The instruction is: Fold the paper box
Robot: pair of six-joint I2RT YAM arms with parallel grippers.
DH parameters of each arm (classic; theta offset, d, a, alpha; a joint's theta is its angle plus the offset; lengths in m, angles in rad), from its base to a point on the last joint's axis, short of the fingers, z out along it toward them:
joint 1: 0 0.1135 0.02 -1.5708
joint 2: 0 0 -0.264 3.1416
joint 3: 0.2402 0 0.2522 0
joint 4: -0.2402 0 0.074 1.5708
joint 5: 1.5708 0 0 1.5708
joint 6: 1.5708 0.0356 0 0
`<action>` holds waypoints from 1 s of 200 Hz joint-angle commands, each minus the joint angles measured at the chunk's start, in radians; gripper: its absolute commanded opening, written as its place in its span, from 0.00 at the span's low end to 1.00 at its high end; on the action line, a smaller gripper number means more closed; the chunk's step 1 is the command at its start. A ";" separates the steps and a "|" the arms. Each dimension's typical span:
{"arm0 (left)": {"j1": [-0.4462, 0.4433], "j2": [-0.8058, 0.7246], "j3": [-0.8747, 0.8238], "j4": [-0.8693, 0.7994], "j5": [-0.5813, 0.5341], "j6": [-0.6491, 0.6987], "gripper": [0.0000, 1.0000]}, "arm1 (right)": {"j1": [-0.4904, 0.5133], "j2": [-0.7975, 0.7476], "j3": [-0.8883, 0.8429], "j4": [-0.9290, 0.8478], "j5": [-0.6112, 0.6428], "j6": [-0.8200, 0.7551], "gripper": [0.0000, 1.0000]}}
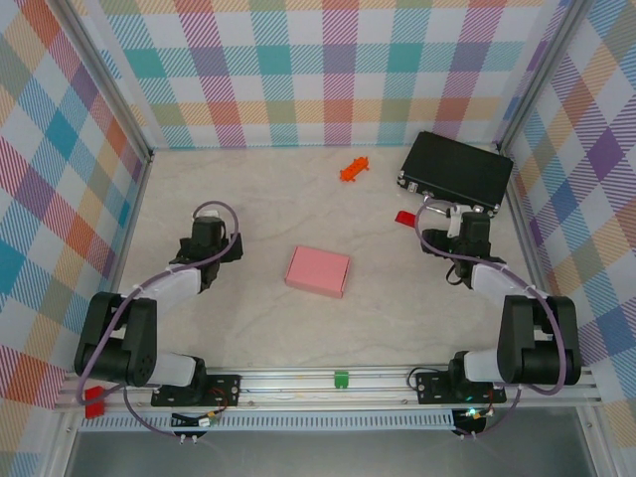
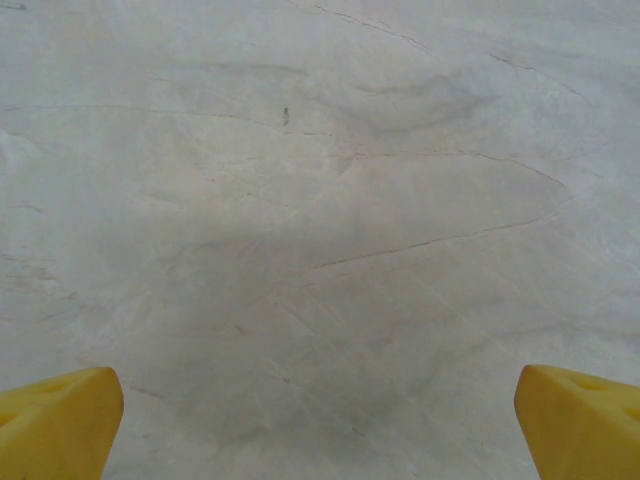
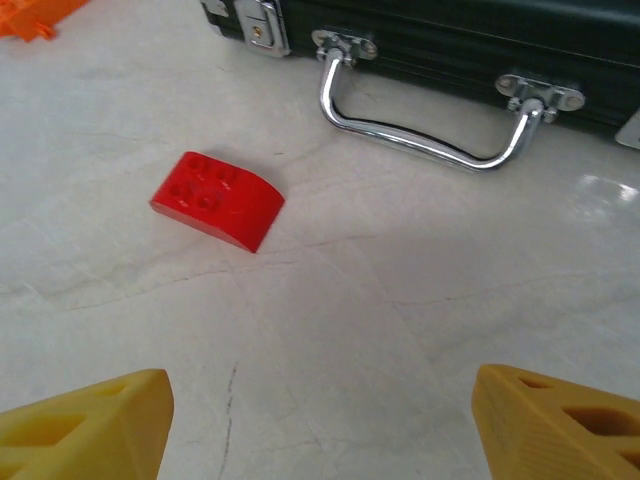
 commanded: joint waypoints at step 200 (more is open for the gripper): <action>0.090 0.166 -0.221 0.745 0.153 -0.003 1.00 | -0.020 0.180 -0.163 0.638 -0.108 0.022 0.99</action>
